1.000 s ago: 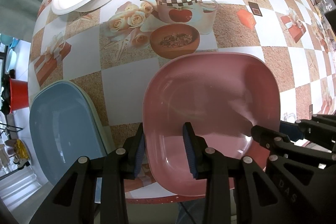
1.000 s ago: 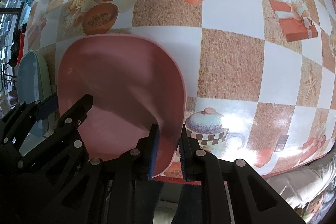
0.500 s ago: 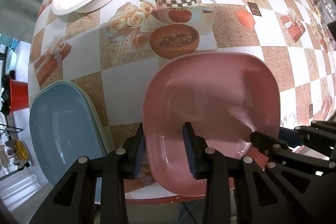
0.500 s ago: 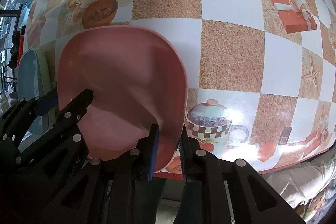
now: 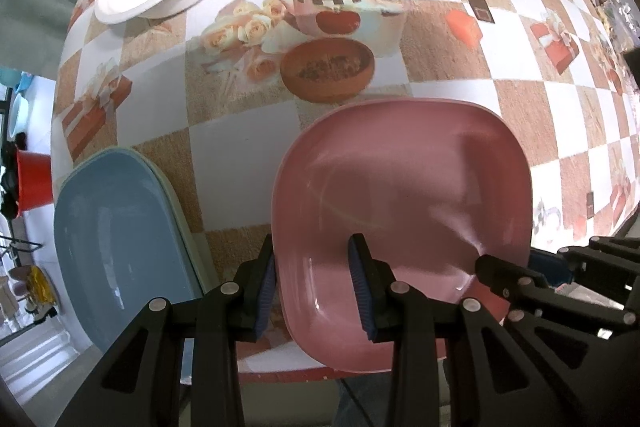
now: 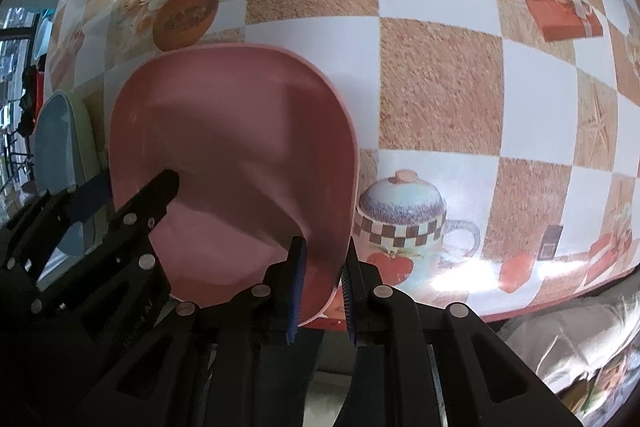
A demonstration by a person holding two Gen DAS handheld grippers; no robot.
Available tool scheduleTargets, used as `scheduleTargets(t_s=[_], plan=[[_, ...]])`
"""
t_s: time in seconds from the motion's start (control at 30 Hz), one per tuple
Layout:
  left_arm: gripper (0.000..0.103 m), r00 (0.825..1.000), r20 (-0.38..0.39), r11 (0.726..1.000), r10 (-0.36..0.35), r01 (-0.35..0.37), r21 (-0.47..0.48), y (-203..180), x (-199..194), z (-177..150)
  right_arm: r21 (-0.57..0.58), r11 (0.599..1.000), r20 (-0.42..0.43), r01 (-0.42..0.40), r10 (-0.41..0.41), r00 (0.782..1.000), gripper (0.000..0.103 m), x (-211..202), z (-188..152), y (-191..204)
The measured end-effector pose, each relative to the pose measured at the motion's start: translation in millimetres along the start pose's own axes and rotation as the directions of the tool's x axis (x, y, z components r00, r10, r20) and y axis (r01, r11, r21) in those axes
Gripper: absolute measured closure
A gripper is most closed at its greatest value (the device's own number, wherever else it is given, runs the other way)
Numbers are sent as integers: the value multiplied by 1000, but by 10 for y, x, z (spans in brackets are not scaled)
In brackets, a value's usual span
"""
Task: Organize plates and bowls
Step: 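Lift the pink plate with both grippers and carry it toward the blue plate, then lower the pink plate onto the blue plate and open both grippers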
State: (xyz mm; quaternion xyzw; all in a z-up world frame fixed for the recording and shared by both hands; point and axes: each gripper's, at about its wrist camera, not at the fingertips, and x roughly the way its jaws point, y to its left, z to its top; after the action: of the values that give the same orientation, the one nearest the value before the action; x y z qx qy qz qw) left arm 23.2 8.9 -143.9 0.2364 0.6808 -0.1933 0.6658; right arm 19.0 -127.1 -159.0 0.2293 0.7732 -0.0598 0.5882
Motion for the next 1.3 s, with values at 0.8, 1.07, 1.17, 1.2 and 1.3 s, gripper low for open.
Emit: scheduleTargets(t_s=[0.8, 1.07, 1.17, 1.2, 1.3], plan=[[65, 991, 125, 989, 57, -39, -146, 856, -697, -365, -211, 977, 57, -23, 36, 998, 84, -516, -24, 833], [65, 992, 104, 961, 67, -37, -273, 1513, -575, -565, -297, 954, 35, -25, 37, 999, 84, -421, 62, 1364], [65, 994, 91, 954, 66, -36, -298, 1644, -527, -615, -310, 950, 11, -31, 36, 999, 84, -323, 107, 1428], [65, 994, 87, 952, 65, -35, -304, 1675, -509, -623, -313, 949, 8, -30, 34, 999, 84, -308, 119, 1465], [62, 994, 84, 949, 66, -37, -314, 1755, -461, -640, -319, 947, 1, -28, 30, 1000, 84, -292, 112, 1537]])
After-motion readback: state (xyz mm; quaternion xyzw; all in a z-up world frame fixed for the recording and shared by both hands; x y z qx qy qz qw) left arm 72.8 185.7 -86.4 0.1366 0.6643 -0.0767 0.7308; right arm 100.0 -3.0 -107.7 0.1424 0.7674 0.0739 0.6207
